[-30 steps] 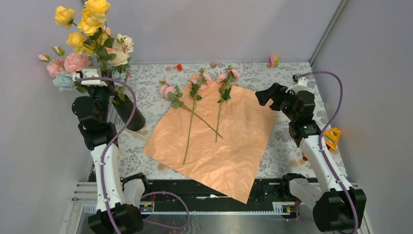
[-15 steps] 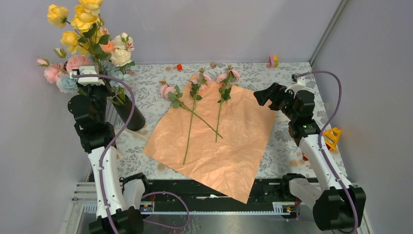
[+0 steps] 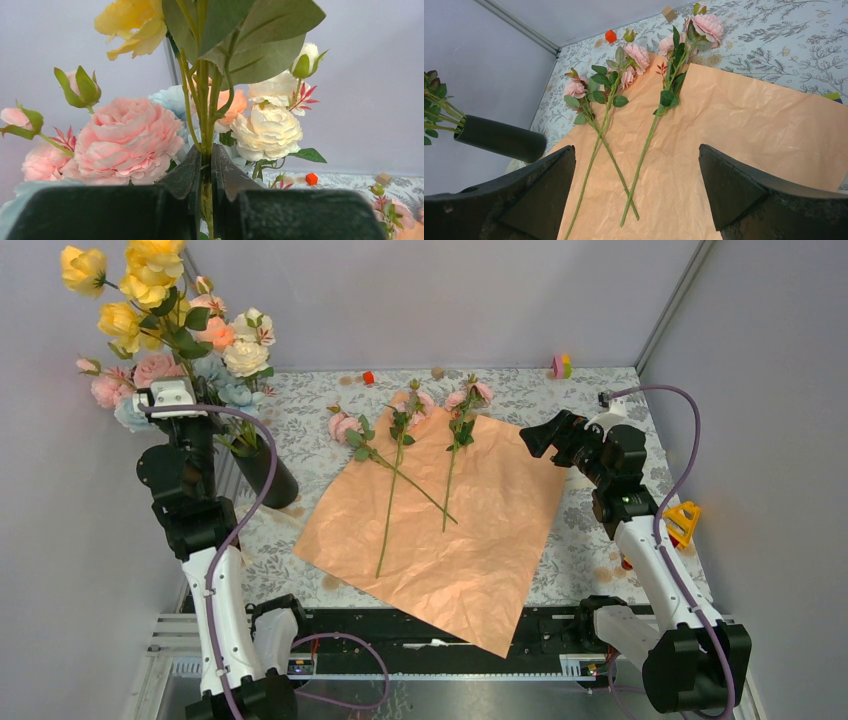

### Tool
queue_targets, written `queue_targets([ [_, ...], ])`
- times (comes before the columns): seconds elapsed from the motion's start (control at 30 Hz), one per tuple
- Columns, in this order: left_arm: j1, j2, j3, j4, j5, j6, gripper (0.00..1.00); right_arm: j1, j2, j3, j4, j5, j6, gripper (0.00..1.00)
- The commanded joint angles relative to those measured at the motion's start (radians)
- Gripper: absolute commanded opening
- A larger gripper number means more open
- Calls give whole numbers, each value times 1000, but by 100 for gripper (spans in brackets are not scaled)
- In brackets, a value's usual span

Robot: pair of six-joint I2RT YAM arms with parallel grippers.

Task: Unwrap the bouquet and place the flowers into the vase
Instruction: Insert the fake flower into the vase.

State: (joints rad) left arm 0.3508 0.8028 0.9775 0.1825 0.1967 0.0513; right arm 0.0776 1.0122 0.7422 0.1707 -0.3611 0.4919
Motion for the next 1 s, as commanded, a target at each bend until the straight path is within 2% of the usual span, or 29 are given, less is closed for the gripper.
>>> queue_targets([
  [0.0,5,-20,3,121,-30,-15,0,-6,-19,15,46,-21,0,100],
  [0.13,7,4,3,128,-27,-6,0,-6,-19,13,46,-21,2,100],
  [0.37,18,38,-77,207,-11,-26,0,-6,-35,7,33,-18,-7,100],
  [0.73,26,54,-192,225,-32,-48,0,-6,-33,2,30,-25,-1,100],
  [0.97,26,65,-242,190,-26,-158,0,-6,-26,-3,36,-35,3,100],
])
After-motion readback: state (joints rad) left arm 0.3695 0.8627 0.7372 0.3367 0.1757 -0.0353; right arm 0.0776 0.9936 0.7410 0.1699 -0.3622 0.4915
